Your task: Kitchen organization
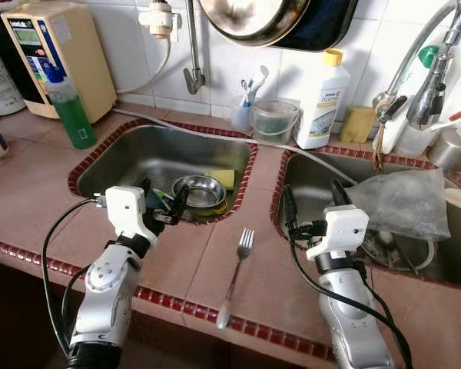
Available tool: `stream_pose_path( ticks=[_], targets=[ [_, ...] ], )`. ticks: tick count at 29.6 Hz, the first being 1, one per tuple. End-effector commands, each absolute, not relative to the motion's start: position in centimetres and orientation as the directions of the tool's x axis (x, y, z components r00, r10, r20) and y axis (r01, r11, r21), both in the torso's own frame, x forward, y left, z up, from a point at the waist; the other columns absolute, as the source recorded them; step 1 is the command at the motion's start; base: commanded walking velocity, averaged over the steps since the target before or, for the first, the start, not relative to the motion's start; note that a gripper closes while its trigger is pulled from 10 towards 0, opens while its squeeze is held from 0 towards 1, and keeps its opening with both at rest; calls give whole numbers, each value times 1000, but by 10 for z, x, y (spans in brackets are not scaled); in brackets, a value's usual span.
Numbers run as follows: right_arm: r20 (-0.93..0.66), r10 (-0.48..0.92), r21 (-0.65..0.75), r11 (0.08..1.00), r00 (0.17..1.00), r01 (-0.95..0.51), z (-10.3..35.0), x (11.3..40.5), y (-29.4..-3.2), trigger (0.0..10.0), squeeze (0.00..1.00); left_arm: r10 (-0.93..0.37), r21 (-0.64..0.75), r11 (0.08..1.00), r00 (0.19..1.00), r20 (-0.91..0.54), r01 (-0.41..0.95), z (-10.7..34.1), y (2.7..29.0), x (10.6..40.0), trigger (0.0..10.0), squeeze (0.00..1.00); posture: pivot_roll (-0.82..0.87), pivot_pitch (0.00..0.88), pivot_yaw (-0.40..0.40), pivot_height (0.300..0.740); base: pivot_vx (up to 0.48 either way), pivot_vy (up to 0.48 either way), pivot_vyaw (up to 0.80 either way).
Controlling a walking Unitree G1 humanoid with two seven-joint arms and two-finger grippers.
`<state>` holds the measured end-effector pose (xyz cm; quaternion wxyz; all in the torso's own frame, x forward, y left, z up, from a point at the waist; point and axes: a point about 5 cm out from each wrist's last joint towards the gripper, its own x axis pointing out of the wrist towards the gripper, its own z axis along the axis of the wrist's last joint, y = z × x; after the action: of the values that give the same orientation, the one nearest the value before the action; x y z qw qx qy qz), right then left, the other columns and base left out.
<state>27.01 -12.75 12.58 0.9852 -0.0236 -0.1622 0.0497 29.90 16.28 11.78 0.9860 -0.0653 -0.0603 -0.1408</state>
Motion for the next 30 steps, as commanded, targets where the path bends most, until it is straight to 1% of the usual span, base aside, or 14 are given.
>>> stream_pose_path(
  ticks=[1,15,24,30],
  targets=[
    [327,100,-65,994,940,-83,128,271,-129,10000,0,-283,-107,948,947,154,300,124,158,301,10000,0,-130,0,57,740,0,349,0],
    [327,110,-62,994,939,-95,127,273,-125,10000,0,-287,-101,947,945,155,305,126,157,302,10000,0,-125,0,59,740,0,347,0],
    [324,118,-68,993,939,-101,125,273,-124,10000,0,-296,-87,946,944,147,311,126,156,303,10000,0,-123,0,56,740,0,0,0],
    [300,127,-94,990,945,-103,120,269,-127,10000,0,-323,-12,945,936,138,328,125,158,298,10000,0,-121,0,54,740,0,0,0]
  ],
)
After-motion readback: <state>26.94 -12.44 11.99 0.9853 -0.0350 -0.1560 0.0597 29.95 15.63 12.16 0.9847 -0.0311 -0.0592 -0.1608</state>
